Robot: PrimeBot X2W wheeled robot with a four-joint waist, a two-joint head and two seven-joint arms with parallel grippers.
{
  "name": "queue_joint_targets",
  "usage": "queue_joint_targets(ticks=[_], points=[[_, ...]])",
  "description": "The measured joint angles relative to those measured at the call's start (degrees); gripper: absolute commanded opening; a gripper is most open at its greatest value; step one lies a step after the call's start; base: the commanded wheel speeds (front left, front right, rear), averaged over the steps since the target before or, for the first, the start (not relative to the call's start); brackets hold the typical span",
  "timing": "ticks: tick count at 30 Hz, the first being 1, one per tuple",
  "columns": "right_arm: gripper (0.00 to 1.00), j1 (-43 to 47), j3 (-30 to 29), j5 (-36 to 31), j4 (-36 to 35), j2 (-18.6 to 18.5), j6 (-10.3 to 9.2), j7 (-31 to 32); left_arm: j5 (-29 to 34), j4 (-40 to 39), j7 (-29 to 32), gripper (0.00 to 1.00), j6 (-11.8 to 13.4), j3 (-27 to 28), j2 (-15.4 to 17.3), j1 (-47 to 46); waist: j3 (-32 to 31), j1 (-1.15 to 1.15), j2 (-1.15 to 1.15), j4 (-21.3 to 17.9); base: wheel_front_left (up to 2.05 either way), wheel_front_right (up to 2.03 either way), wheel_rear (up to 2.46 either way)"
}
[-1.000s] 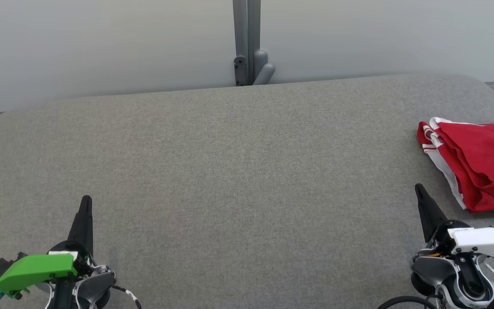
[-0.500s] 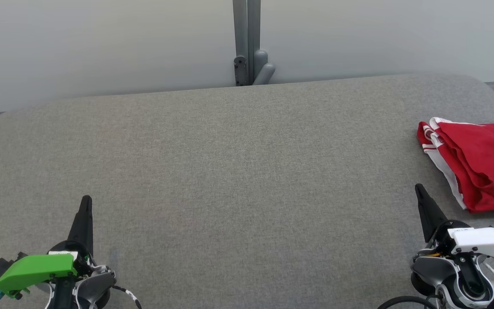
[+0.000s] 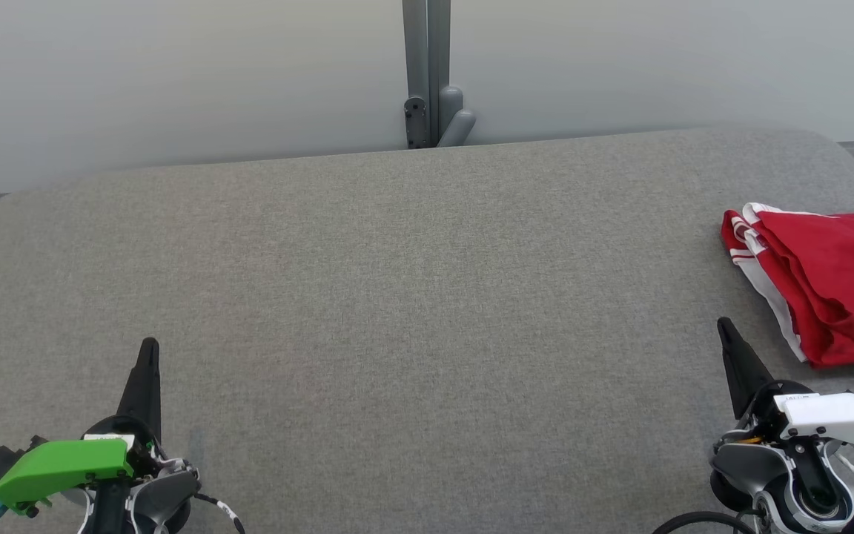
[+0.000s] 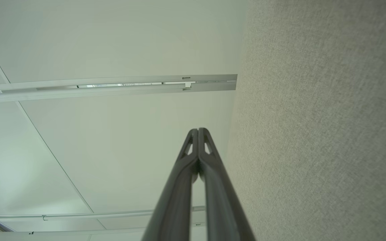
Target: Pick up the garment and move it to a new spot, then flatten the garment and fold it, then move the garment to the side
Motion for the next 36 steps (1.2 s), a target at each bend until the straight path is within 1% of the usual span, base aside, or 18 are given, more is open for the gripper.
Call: queue_joint_targets(ticks=[36], points=[[0.00, -0.01, 0.00, 0.00, 0.00, 0.00, 0.00, 0.00, 0.00, 0.00, 0.00, 0.00, 0.00, 0.01, -0.01, 0.00, 0.00, 0.00, 0.00, 0.00, 0.00, 0.00, 0.00]])
